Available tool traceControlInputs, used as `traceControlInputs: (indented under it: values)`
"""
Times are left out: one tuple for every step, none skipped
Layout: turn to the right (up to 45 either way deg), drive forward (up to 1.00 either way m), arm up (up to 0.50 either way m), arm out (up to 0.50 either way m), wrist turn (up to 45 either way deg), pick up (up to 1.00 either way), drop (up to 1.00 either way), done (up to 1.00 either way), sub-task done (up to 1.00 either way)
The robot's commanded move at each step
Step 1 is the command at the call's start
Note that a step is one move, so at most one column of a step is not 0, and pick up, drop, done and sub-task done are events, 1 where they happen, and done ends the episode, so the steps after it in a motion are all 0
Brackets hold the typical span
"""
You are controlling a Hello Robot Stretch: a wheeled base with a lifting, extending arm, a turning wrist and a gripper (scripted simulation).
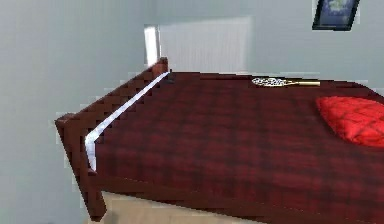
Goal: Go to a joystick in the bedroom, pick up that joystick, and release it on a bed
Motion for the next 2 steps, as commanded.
traceControlInputs:
  values:
    - [45.0, 0.0, 0.0, 0.0, 0.0, 0.0, 0.0, 0.0, 0.0]
    - [45.0, 0.0, 0.0, 0.0, 0.0, 0.0, 0.0, 0.0, 0.0]
